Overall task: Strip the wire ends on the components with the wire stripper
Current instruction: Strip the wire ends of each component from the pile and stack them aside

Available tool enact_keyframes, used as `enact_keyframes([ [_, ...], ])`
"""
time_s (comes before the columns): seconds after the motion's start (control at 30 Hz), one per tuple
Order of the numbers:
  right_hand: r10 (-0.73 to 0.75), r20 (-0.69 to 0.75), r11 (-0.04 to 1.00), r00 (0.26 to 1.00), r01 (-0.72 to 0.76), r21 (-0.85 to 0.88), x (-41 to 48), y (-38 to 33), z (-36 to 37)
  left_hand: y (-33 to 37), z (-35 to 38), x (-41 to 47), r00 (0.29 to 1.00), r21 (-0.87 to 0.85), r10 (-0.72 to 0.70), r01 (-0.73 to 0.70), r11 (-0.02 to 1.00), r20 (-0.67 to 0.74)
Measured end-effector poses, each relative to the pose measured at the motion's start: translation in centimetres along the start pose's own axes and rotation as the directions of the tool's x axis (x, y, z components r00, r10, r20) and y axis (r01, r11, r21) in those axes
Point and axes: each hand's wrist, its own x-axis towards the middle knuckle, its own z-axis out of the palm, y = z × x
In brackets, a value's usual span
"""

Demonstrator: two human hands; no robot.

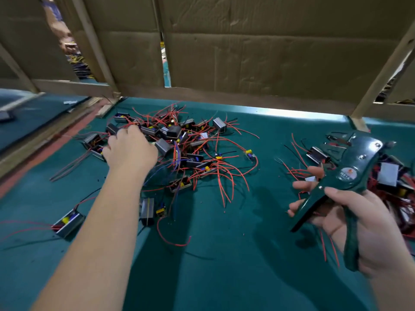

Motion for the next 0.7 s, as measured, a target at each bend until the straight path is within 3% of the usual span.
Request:
enact_keyframes([
  [0.1, 0.006, 0.004, 1.0, 1.0, -0.007, 0.014, 0.0, 0.2, 0.1, -0.7, 1.0, 3.6, 0.99, 0.174, 0.087, -0.105, 0.979, 0.107],
  [0.2, 0.012, 0.011, 1.0, 1.0, -0.012, 0.028, 0.0, 0.2, 0.1, -2.0, 2.2, 5.8, 0.965, 0.211, 0.196, -0.23, 0.95, 0.172],
  [0.43, 0.008, 0.01, 1.0, 1.0, -0.009, 0.029, 0.0, 0.5, 0.2, -1.3, 2.6, 8.4, 0.959, 0.338, 0.26, -0.284, 0.897, 0.116],
  [0.53, 0.01, 0.011, 0.999, 1.0, -0.01, 0.035, 0.0, 0.7, 0.1, -1.3, 2.9, 8.8, 0.929, 0.371, 0.367, -0.359, 0.857, 0.051],
  [0.7, 0.014, 0.011, 0.999, 1.0, -0.015, 0.029, 0.0, 0.7, 0.1, -1.6, 3.1, 8.7, 0.898, 0.286, 0.441, -0.423, 0.86, 0.004],
])
